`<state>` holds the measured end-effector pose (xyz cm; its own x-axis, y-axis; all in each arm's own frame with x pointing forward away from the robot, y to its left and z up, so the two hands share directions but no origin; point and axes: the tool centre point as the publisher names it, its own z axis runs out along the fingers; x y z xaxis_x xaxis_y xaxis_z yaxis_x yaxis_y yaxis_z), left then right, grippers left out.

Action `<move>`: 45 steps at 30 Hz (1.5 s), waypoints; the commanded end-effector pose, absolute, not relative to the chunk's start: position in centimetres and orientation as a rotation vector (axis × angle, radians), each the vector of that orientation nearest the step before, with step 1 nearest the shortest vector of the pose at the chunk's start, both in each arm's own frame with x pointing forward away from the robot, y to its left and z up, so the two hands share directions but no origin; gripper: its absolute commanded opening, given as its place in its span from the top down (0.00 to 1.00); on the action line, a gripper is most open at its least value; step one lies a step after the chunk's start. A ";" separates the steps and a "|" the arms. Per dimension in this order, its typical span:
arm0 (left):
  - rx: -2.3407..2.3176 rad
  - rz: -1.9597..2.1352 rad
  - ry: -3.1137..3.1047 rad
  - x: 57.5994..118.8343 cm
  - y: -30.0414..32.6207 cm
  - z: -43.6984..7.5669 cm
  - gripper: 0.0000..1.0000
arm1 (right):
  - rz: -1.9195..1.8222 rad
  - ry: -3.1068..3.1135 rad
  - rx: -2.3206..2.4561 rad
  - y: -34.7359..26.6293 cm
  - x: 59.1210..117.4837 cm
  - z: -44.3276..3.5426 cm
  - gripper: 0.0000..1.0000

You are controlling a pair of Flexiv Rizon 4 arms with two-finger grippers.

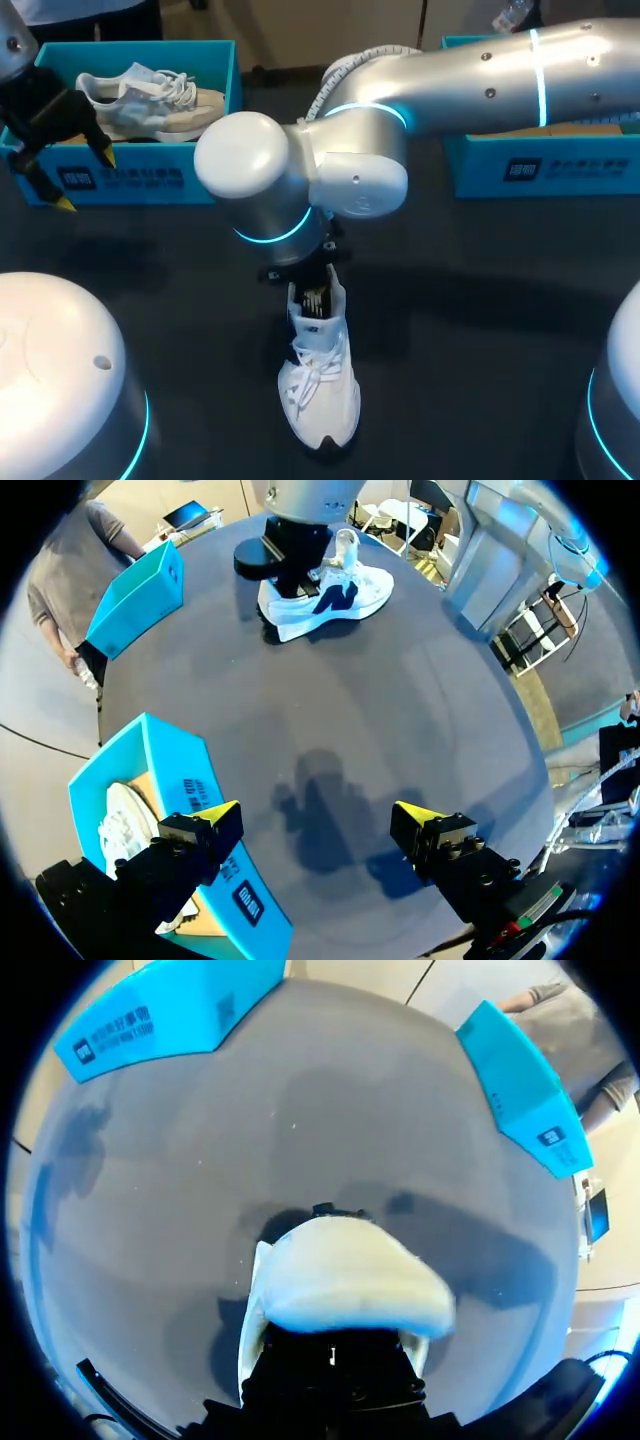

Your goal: Take the shoe out of the shoebox, open the shoe tongue, remove and reinsert the insole, then place the shoe into the shoebox

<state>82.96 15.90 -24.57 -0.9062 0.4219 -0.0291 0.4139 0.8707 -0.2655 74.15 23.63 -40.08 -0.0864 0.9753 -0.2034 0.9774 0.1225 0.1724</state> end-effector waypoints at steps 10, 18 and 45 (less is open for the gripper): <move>-0.674 0.410 -3.009 82.9 15.9 -24.5 0.00 | 0.017 2.139 2.130 21.8 69.5 -41.7 1.00; -0.674 0.410 -3.009 82.9 15.9 -24.5 0.00 | 0.200 2.183 2.013 22.4 70.0 -37.9 1.00; -0.674 0.410 -3.009 82.9 15.9 -24.5 0.00 | 0.231 2.413 2.046 25.4 73.2 -43.0 1.00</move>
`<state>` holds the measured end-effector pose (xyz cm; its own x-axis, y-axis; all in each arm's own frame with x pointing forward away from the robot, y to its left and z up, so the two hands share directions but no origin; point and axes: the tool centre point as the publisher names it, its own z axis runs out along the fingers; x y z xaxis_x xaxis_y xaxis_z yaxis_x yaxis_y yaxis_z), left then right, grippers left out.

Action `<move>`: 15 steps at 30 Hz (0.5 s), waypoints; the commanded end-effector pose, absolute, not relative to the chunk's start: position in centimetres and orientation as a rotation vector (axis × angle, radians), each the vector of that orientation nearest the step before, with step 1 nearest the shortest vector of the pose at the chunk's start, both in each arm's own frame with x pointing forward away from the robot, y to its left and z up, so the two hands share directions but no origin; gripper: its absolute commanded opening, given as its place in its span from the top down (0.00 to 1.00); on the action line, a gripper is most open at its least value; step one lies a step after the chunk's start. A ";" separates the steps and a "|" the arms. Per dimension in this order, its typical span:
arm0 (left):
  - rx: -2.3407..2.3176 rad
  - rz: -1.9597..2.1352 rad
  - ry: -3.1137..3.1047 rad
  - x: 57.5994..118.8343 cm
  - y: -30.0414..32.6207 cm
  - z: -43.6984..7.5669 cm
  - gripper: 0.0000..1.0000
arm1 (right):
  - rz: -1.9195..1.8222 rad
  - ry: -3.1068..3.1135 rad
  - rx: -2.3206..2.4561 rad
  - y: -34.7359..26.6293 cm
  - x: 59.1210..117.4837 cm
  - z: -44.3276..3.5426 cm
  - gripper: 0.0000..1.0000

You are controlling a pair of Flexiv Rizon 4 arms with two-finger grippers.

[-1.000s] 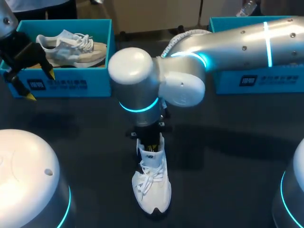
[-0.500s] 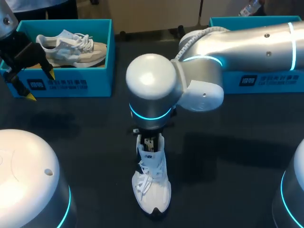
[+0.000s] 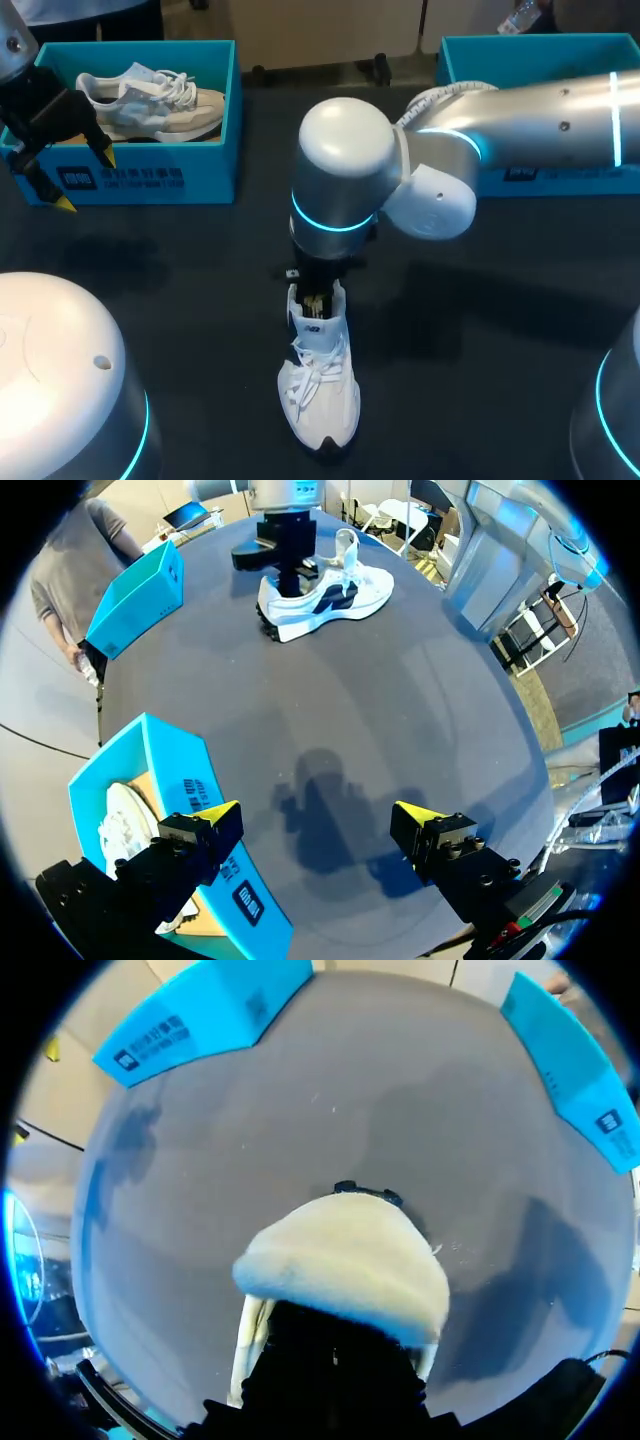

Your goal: Take the shoe out of the shoebox, open the shoe tongue, remove and reinsert the insole, then place the shoe into the shoebox

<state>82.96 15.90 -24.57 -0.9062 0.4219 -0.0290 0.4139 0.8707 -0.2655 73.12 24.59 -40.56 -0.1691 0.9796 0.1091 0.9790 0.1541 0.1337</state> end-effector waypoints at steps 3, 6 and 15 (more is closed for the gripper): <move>-0.674 0.410 -3.009 82.9 15.9 -24.5 0.00 | 0.209 2.413 2.085 25.1 72.5 -43.9 1.00; -0.674 0.410 -3.009 82.9 15.9 -24.5 0.00 | 0.205 2.387 2.084 24.7 71.8 -43.1 1.00; -0.674 0.410 -3.009 82.9 15.9 -24.5 0.00 | 0.216 2.318 2.009 24.8 70.1 -38.1 1.00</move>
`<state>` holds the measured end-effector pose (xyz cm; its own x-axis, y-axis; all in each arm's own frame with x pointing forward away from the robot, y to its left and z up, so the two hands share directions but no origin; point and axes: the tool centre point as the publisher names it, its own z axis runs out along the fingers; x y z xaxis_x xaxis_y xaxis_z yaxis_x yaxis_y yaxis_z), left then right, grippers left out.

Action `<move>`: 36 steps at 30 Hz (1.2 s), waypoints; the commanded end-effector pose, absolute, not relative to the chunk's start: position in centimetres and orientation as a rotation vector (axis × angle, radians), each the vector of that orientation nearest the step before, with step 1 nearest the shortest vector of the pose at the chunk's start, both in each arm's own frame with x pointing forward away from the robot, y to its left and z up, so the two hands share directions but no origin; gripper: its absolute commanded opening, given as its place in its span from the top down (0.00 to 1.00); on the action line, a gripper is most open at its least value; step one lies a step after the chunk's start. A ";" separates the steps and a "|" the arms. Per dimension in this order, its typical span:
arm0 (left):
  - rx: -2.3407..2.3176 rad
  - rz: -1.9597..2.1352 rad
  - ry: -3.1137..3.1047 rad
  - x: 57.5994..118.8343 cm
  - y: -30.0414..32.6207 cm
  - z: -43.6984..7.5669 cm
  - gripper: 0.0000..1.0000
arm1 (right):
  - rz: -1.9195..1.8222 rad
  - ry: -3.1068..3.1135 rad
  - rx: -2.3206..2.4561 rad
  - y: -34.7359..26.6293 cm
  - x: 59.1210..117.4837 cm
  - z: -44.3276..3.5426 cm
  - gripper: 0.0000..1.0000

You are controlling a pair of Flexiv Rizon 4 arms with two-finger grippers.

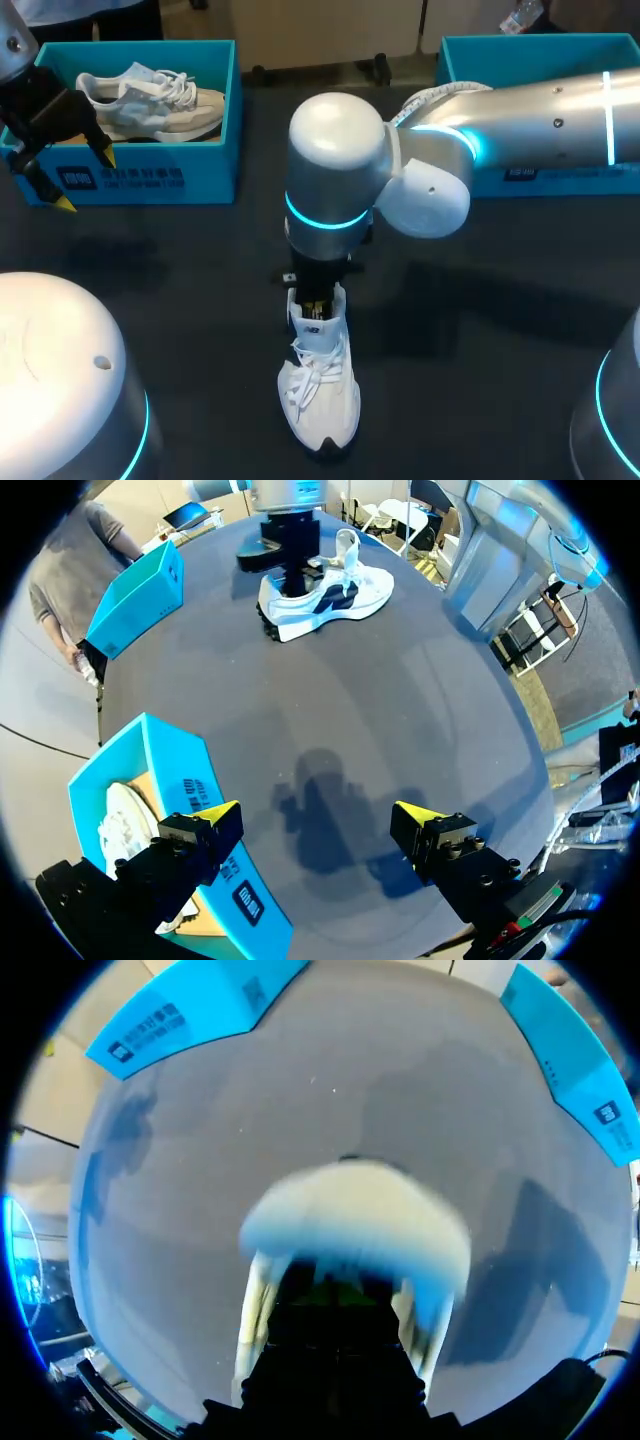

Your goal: Take the shoe out of the shoebox, open the shoe tongue, remove and reinsert the insole, then place the shoe into the shoebox

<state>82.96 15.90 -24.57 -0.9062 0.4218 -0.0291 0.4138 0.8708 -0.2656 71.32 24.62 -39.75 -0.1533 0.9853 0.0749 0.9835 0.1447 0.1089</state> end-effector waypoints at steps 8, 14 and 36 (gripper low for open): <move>-0.674 0.410 -3.009 82.9 15.9 -24.5 0.00 | 0.205 2.321 2.091 24.5 69.0 -39.6 1.00; -0.674 0.410 -3.009 82.9 15.9 -24.5 0.00 | 0.190 2.357 2.153 24.4 69.6 -41.7 1.00; -0.674 0.410 -3.009 82.9 15.9 -24.5 0.00 | 0.070 2.261 2.190 23.8 68.9 -36.8 1.00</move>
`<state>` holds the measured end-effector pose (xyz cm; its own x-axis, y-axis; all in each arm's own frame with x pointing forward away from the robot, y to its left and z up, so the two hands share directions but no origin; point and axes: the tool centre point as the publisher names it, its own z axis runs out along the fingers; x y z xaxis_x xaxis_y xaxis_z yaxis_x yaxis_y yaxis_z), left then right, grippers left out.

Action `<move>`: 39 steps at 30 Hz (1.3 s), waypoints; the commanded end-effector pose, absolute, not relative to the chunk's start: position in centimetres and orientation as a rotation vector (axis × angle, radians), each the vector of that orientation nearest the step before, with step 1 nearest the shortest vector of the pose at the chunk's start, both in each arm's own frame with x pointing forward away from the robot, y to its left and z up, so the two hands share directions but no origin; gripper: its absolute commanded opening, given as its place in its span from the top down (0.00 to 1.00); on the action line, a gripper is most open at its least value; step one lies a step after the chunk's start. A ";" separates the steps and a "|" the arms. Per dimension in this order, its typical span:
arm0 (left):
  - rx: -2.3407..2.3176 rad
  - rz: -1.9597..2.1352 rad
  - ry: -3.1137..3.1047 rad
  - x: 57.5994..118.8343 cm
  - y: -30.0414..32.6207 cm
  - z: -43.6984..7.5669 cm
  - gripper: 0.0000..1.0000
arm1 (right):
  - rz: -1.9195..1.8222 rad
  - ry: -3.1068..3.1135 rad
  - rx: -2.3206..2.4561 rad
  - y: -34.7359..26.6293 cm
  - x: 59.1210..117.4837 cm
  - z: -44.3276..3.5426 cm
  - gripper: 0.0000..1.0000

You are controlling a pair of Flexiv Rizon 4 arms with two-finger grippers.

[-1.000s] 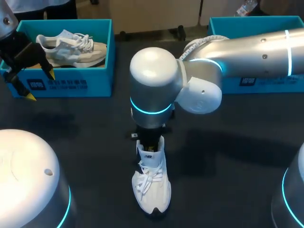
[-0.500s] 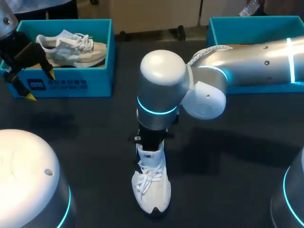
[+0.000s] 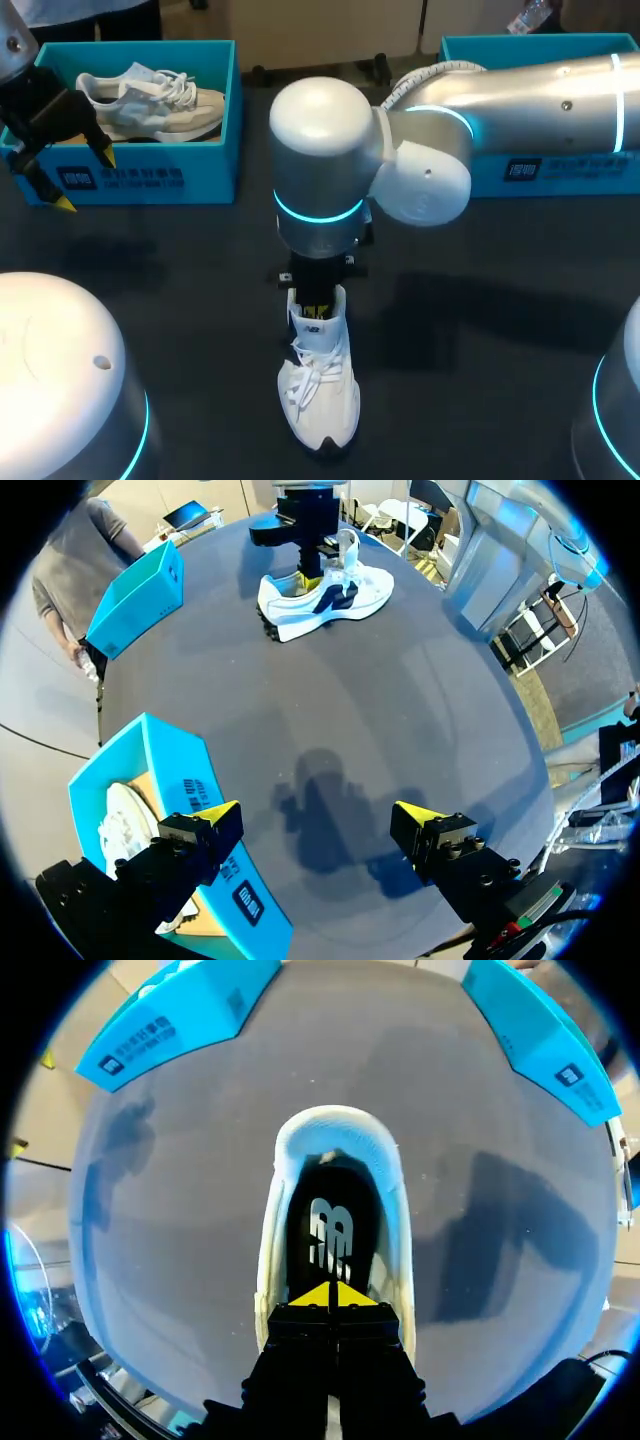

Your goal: Take the shoe out of the shoebox, open the shoe tongue, remove and reinsert the insole, then place the shoe into the shoebox

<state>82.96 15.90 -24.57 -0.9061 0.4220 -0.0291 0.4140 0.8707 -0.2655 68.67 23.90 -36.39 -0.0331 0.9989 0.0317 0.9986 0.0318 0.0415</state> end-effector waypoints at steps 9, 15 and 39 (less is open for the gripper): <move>-0.674 0.410 -3.009 82.9 15.9 -24.5 0.00 | 0.031 2.232 2.249 23.3 67.9 -36.9 0.00; -0.674 0.410 -3.009 82.9 15.9 -24.5 0.00 | -0.001 2.218 2.261 23.3 67.1 -37.1 0.00; -0.674 0.410 -3.009 82.9 15.9 -24.5 0.00 | -0.034 2.137 2.242 23.0 66.2 -35.1 0.00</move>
<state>82.96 15.90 -24.57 -0.9062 0.4219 -0.0291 0.4139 0.8708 -0.2654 67.04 23.18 -34.99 0.0226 0.9986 -0.0487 0.9997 -0.0228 -0.0030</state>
